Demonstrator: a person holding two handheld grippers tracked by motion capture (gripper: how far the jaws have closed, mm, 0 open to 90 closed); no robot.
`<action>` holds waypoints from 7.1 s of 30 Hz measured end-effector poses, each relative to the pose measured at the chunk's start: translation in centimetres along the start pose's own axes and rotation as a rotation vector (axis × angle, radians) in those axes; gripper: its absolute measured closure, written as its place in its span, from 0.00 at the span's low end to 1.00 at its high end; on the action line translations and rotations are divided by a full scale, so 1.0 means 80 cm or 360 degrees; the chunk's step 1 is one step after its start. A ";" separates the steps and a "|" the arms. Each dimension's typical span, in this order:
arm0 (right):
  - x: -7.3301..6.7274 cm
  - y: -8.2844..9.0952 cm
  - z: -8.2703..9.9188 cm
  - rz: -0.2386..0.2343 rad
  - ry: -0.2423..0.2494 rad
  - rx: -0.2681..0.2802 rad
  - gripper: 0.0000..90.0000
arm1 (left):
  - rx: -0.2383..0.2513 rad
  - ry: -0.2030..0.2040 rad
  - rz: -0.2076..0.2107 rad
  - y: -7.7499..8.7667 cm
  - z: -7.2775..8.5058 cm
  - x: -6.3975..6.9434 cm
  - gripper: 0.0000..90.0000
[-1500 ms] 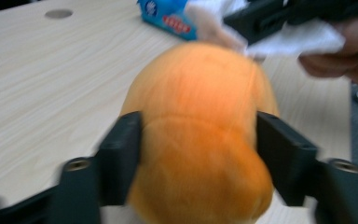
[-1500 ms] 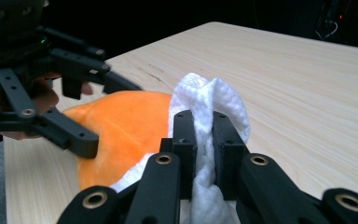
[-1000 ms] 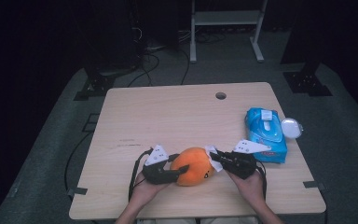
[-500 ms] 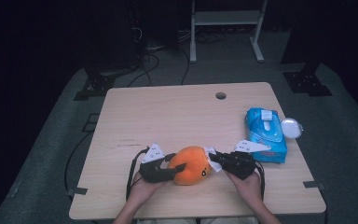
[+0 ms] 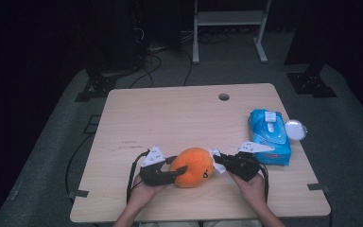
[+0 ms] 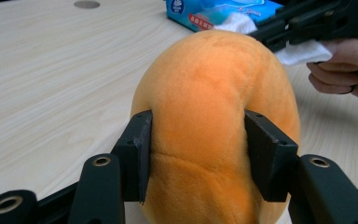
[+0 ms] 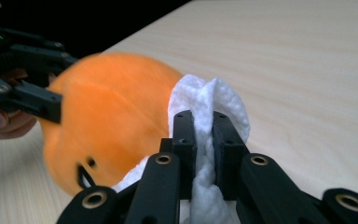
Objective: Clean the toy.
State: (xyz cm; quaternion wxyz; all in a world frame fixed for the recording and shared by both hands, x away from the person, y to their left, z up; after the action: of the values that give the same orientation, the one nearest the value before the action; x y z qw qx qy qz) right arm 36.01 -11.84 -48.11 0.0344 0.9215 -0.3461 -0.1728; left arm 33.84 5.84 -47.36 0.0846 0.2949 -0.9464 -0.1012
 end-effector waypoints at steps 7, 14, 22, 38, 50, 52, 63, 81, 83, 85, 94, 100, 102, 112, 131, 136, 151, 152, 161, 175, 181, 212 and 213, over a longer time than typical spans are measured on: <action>-0.027 0.004 -0.028 -0.0110 0.0081 0.0113 0.90 | -0.0004 -0.0073 0.0112 -0.007 -0.007 0.032 0.49; -0.026 0.004 -0.013 -0.0136 0.0067 0.0067 0.90 | -0.0077 0.0267 0.0078 -0.015 -0.006 0.017 0.13; -0.022 0.004 -0.027 -0.0100 0.0078 0.0115 0.90 | 0.0043 -0.0151 -0.0061 -0.021 -0.020 0.024 0.52; -0.038 -0.004 -0.019 -0.0114 0.0279 0.0074 0.90 | -0.0020 -0.0064 -0.0011 -0.019 -0.006 0.026 0.45; -0.074 -0.011 -0.021 -0.0209 0.0364 0.0064 0.90 | 0.0003 -0.0096 0.0032 -0.022 0.002 0.039 0.42; -0.069 -0.012 -0.018 -0.0222 0.0307 0.0059 0.90 | 0.0045 -0.0034 0.0037 -0.020 -0.006 0.036 0.30; -0.036 -0.006 -0.012 -0.0091 0.0316 0.0027 0.90 | 0.0008 0.0119 -0.0030 -0.016 0.002 0.015 0.35; 0.008 -0.001 0.007 0.0034 0.0185 -0.0049 0.90 | 0.0018 0.0223 -0.0008 -0.009 0.008 -0.003 0.37; 0.010 0.000 0.008 0.0027 0.0145 -0.0044 0.90 | 0.0015 0.0212 0.0001 -0.010 0.008 -0.002 0.37; -0.001 -0.001 -0.001 -0.0001 0.0158 -0.0012 0.90 | 0.0015 0.0199 -0.0001 -0.010 0.007 -0.001 0.37; 0.009 -0.003 0.010 -0.0004 0.0069 -0.0037 0.90 | 0.0012 0.0142 0.0019 -0.012 0.006 0.007 0.36; -0.041 -0.001 -0.026 -0.0154 0.0218 0.0082 0.90 | 0.0001 0.0008 0.0057 -0.019 0.004 0.021 0.38; -0.047 -0.006 -0.023 -0.0153 0.0294 0.0052 0.90 | -0.0007 -0.0026 0.0055 -0.021 0.003 0.027 0.38; -0.042 -0.007 -0.016 -0.0120 0.0254 0.0052 0.90 | -0.0057 0.0004 0.0071 -0.019 -0.001 0.025 0.40; -0.089 -0.014 -0.027 -0.0239 0.0460 0.0041 0.90 | -0.0182 -0.0076 0.0094 -0.015 -0.003 0.033 0.47; -0.065 -0.014 -0.022 -0.0167 0.0391 0.0010 0.90 | -0.0131 0.0086 0.0022 -0.012 -0.005 0.022 0.24; -0.088 -0.011 -0.036 -0.0198 0.0522 0.0030 0.90 | -0.0158 -0.0109 0.0119 -0.017 -0.008 0.042 0.52; -0.083 -0.010 -0.035 -0.0186 0.0494 0.0019 0.90 | -0.0139 -0.0065 0.0113 -0.018 -0.008 0.040 0.48; -0.065 -0.006 -0.028 -0.0129 0.0422 -0.0022 0.90 | -0.0157 0.0440 0.0192 -0.026 0.009 0.025 0.37; -0.057 0.005 -0.043 -0.0090 0.0420 -0.0014 0.90 | -0.0114 -0.0178 0.0138 -0.026 -0.010 0.061 0.42; -0.049 0.013 -0.033 -0.0080 0.0384 -0.0041 0.91 | -0.0175 0.0224 0.0176 -0.034 0.004 0.047 0.13; -0.053 0.018 -0.029 -0.0156 0.0471 -0.0066 0.90 | -0.0271 -0.0161 0.0129 -0.022 0.017 0.047 0.42; -0.047 0.021 -0.027 -0.0147 0.0448 -0.0076 0.90 | -0.0258 -0.0140 0.0148 -0.022 0.015 0.048 0.41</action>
State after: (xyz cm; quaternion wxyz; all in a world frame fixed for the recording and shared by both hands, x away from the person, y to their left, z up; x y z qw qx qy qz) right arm 33.06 -10.75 -44.69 0.0966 0.9505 -0.2908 -0.0514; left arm 31.39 2.39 -48.59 0.0711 0.2381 -0.9505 -0.1863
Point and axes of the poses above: each handheld gripper's, and its own axes: y roughly backward along the jaws, z roughly out of its underside, x roughly to its right, the point moved 9 cm from there along -y, roughly forward along the jaws, and after that the axes turned 13 degrees about x, right-handed, at the moved point
